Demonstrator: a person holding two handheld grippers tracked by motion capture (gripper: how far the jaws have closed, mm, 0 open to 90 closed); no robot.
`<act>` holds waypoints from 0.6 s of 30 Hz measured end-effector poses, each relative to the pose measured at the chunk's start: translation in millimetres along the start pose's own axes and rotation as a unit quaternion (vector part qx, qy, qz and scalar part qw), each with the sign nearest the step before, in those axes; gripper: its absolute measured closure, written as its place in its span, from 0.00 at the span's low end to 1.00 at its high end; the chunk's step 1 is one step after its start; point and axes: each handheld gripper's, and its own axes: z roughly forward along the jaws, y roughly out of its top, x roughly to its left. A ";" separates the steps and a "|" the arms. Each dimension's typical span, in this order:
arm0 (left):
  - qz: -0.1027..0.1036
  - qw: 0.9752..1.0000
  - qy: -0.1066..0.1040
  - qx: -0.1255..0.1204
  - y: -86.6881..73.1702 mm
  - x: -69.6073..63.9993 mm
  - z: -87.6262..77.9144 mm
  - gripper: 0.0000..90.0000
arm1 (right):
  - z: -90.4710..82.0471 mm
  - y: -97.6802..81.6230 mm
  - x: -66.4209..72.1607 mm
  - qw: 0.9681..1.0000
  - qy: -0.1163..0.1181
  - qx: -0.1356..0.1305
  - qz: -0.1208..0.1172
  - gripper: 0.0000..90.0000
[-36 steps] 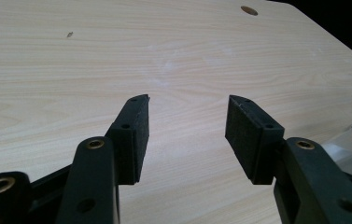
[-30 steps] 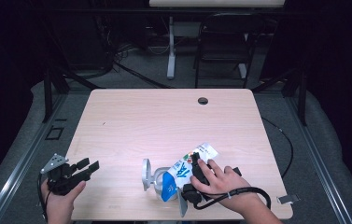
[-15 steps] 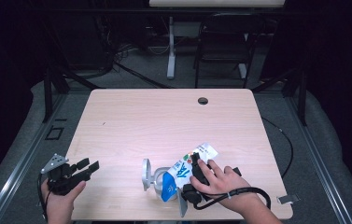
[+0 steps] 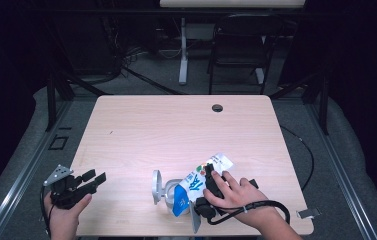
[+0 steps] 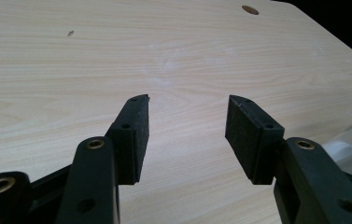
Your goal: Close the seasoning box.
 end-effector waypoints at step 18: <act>0.000 1.000 0.000 0.000 -0.2 0.4 0.2 0.56 | -1.2 0.5 -1.3 1.000 -0.004 0.000 -0.006 0.67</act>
